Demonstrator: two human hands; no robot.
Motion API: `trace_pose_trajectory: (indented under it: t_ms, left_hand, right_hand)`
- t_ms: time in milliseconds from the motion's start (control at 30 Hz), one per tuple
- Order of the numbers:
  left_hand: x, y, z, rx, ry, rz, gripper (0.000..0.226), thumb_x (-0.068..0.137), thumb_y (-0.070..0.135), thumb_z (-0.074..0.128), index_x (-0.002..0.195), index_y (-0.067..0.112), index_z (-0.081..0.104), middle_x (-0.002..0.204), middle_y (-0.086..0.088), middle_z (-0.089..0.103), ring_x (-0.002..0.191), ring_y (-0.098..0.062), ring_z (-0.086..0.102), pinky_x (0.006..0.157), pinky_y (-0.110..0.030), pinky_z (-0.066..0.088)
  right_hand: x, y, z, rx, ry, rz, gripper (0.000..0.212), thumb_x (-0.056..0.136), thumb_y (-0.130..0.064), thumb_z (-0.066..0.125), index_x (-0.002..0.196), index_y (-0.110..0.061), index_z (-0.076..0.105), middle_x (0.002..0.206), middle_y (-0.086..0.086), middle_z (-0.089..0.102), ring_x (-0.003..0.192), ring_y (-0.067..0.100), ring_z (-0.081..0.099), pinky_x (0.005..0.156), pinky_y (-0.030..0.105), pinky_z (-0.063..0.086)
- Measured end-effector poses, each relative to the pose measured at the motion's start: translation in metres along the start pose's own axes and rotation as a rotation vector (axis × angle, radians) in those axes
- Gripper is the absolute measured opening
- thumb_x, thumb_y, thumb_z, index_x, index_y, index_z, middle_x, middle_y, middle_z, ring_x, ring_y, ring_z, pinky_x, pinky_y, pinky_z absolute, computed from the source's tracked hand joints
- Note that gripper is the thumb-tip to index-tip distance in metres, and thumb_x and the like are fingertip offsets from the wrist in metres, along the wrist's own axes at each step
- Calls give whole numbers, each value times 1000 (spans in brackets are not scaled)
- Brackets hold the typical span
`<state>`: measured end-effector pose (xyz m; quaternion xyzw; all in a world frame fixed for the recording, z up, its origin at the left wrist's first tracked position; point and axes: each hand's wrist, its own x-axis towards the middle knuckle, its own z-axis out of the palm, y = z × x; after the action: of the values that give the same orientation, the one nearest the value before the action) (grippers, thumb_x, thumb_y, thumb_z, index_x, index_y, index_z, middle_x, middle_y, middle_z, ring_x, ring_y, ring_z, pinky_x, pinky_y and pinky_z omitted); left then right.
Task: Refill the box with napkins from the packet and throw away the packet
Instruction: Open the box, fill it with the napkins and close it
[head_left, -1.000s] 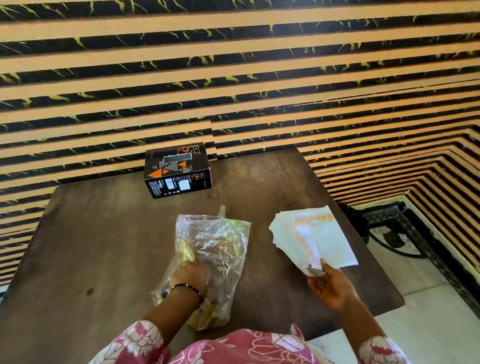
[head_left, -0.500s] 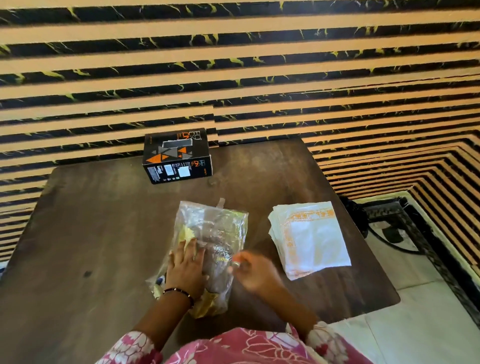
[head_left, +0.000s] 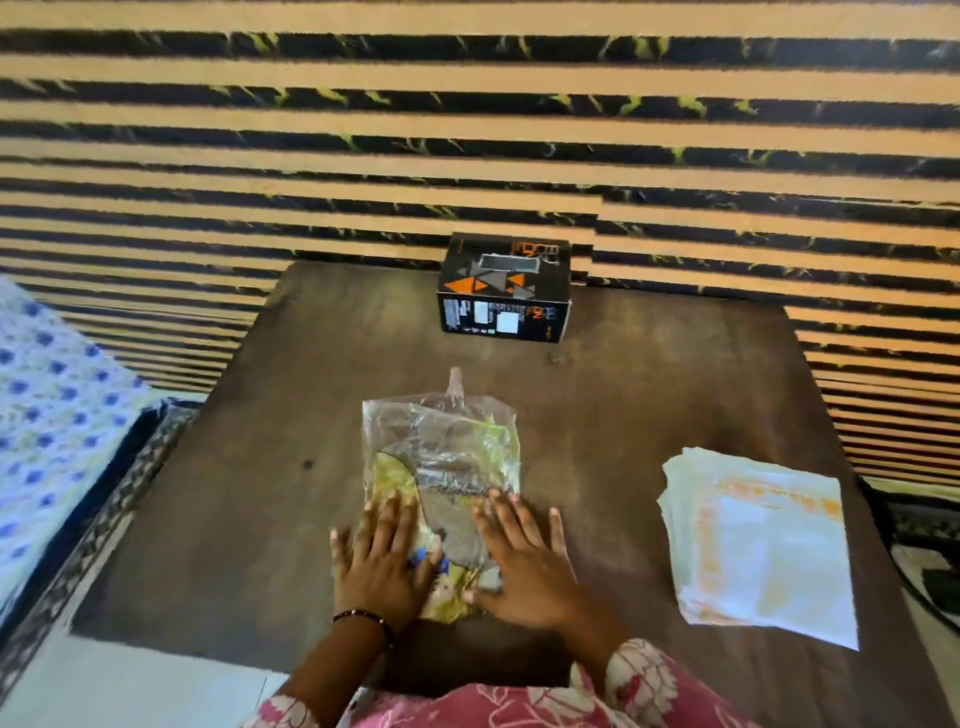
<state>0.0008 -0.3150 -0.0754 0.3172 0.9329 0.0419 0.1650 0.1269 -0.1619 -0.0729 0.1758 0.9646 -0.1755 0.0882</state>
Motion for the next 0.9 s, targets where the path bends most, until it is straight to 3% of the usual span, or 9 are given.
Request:
trace_pose_trajectory:
  t_ms: [100, 167, 233, 400, 567, 667, 767, 833, 900]
  left_hand:
    - [8, -28, -9, 6, 46, 5, 80, 76, 76, -1, 143, 34, 12, 153, 6, 20, 140, -22, 21, 108, -50, -6]
    - [15, -49, -14, 8, 64, 37, 82, 73, 77, -4, 143, 36, 5, 153, 10, 7, 142, -20, 11, 108, -53, -9]
    - [25, -75, -19, 20, 71, 52, 81, 74, 77, -3, 143, 37, 5, 153, 12, 3, 143, -19, 8, 109, -56, -8]
    - [44, -130, -41, 62, 31, 69, 81, 74, 77, -4, 143, 37, 3, 152, 12, 0, 142, -17, 6, 104, -51, -19]
    - [53, -160, -60, 112, -119, 59, 69, 85, 68, 13, 141, 32, 29, 145, 5, 40, 135, -21, 29, 107, -50, -10]
    - [59, -171, -62, 123, -134, 103, 68, 84, 68, 16, 137, 31, 37, 140, 5, 48, 129, -18, 30, 108, -52, -12]
    - [61, -173, -72, 174, -169, 78, 71, 78, 70, 21, 134, 30, 42, 138, 5, 50, 126, -23, 47, 104, -61, -3]
    - [64, -170, -81, 146, -192, 56, 79, 74, 69, 16, 143, 31, 25, 153, 3, 27, 139, -26, 27, 103, -68, -2]
    - [67, -161, -85, 152, -172, 22, 72, 84, 63, 22, 146, 30, 9, 158, -1, 3, 144, -27, 1, 105, -69, -5]
  right_hand:
    - [22, -22, -2, -75, -67, 77, 102, 63, -80, 38, 143, -35, -5, 156, 0, 16, 141, 18, -5, 104, 57, -13]
    - [41, -33, -1, -88, -52, 11, 98, 69, -78, 36, 135, -41, -25, 156, -1, -17, 135, 11, -29, 100, 60, -24]
    - [54, -52, -1, -19, -169, 4, 94, 73, -76, 33, 120, -46, -42, 143, -7, -44, 125, 7, -47, 97, 61, -31]
    - [86, -101, 10, 0, -203, 50, 94, 74, -76, 31, 115, -45, -48, 134, -12, -53, 119, 7, -52, 95, 61, -32]
    - [100, -130, 16, 21, -208, 76, 95, 73, -73, 35, 116, -47, -45, 136, -7, -50, 124, 7, -48, 88, 55, -40]
    - [103, -136, 12, 67, -163, 56, 94, 76, -65, 45, 133, -46, -27, 142, -10, -39, 132, 8, -38, 87, 50, -41]
    - [102, -135, 1, 231, -69, -4, 67, 82, -43, 54, 139, -48, 19, 149, -14, -17, 138, 9, -19, 108, 44, -19]
    - [101, -131, -5, 498, 90, 1, 53, 81, -25, 57, 127, -47, 44, 149, -17, 11, 142, 11, 8, 113, 25, 4]
    - [97, -123, -13, 714, 197, 41, 46, 79, -18, 59, 110, -52, 57, 138, -22, 33, 131, 1, 34, 106, 15, 26]
